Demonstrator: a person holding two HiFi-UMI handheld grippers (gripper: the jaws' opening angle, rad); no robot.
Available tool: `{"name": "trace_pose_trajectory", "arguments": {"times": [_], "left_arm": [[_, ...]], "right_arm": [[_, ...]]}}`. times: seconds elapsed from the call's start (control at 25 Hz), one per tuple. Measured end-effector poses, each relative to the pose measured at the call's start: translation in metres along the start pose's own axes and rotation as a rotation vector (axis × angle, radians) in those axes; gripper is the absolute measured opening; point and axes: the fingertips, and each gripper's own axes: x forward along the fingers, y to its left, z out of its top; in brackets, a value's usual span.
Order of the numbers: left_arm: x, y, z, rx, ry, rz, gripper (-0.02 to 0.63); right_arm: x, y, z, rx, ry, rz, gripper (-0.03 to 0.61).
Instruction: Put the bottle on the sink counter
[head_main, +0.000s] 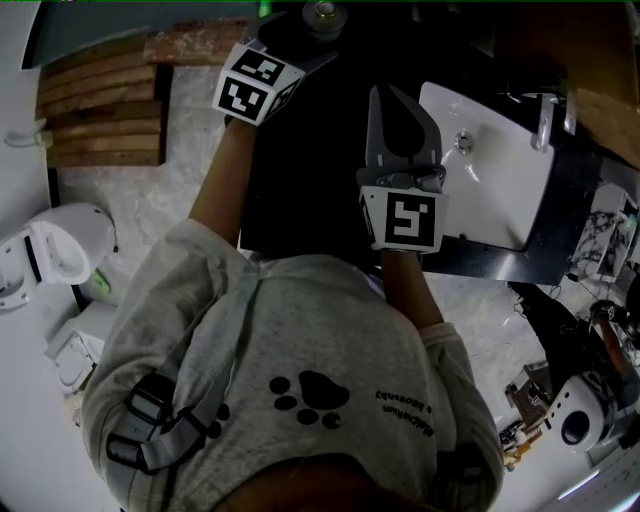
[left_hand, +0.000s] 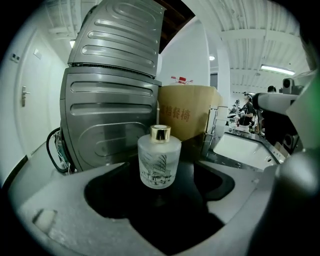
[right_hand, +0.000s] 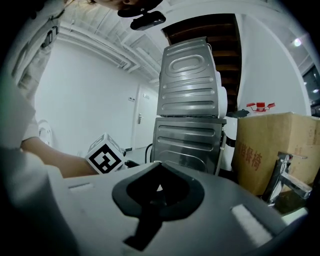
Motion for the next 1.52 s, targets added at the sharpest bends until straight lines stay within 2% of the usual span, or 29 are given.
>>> {"name": "trace_pose_trajectory", "arguments": {"times": [0.16,0.2,0.32,0.6,0.76,1.0,1.16,1.52], "left_arm": [[-0.031,0.006,-0.011,-0.027,-0.009,0.081,0.399],[-0.04,0.007,-0.014,-0.037,-0.011,0.104,0.378],[-0.066,0.007,-0.013,-0.052,-0.043,0.166,0.2],[-0.119,-0.009,0.01,-0.047,-0.147,0.306,0.006],[-0.146,-0.026,0.026,-0.093,-0.228,0.328,0.005],[-0.19,-0.055,0.059,-0.08,-0.34,0.359,0.005],[-0.214,-0.08,0.075,-0.063,-0.379,0.372,0.005],[-0.245,-0.133,0.098,-0.013,-0.443,0.316,0.005]], "right_arm": [[-0.014,0.005,-0.01,-0.017,0.023,-0.006,0.002],[-0.017,0.006,-0.01,-0.017,0.025,-0.008,0.002],[-0.024,0.007,-0.009,-0.021,0.026,-0.015,0.003],[-0.039,0.012,0.006,-0.023,-0.002,-0.02,0.002],[-0.048,0.014,0.02,-0.03,-0.035,-0.027,0.002],[-0.072,0.012,0.041,-0.015,-0.076,-0.054,0.002],[-0.092,0.011,0.053,0.005,-0.101,-0.077,0.002],[-0.128,0.024,0.074,0.014,-0.154,-0.096,0.002]]}}
